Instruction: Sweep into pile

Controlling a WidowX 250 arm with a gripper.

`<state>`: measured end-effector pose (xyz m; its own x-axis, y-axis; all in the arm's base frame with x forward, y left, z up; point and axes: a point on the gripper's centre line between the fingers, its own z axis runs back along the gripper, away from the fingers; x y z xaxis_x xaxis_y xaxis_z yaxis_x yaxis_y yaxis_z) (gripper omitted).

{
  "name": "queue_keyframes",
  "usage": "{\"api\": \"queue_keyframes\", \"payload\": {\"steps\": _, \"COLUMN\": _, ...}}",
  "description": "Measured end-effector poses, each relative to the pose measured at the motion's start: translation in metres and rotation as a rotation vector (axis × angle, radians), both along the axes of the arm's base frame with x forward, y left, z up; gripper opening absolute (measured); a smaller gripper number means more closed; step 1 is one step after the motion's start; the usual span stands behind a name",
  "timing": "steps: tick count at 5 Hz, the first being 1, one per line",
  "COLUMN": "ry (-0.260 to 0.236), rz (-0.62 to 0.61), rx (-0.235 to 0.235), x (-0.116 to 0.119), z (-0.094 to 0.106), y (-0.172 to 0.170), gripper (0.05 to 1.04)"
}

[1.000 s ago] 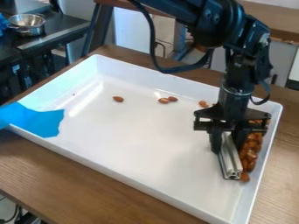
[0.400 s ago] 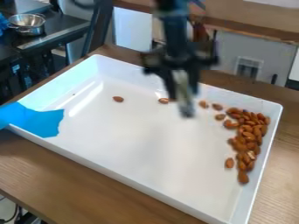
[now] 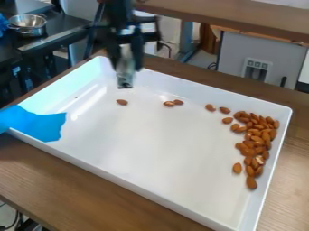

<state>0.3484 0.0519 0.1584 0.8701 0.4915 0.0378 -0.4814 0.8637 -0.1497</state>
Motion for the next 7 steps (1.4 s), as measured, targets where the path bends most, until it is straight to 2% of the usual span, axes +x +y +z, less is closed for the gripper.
{"api": "queue_keyframes", "payload": {"steps": 1, "ry": 0.023, "rz": 0.004, "rx": 0.086, "x": 0.005, "z": -0.025, "y": 0.035, "gripper": 0.381}}
{"api": "queue_keyframes", "payload": {"steps": 2, "ry": 0.004, "rz": 0.017, "rx": 0.178, "x": 0.009, "z": -0.041, "y": 0.062, "gripper": 0.381}}
{"api": "queue_keyframes", "payload": {"steps": 3, "ry": 0.018, "rz": 0.022, "rx": 0.237, "x": 0.009, "z": -0.061, "y": 0.074, "gripper": 0.381}}
{"api": "queue_keyframes", "payload": {"steps": 4, "ry": 0.046, "rz": 0.036, "rx": 0.265, "x": 0.011, "z": -0.078, "y": 0.079, "gripper": 0.381}}
{"api": "queue_keyframes", "payload": {"steps": 5, "ry": 0.062, "rz": 0.015, "rx": 0.287, "x": 0.016, "z": -0.091, "y": 0.069, "gripper": 0.381}}
{"api": "queue_keyframes", "payload": {"steps": 7, "ry": 0.077, "rz": 0.011, "rx": 0.283, "x": 0.029, "z": -0.099, "y": 0.050, "gripper": 0.381}}
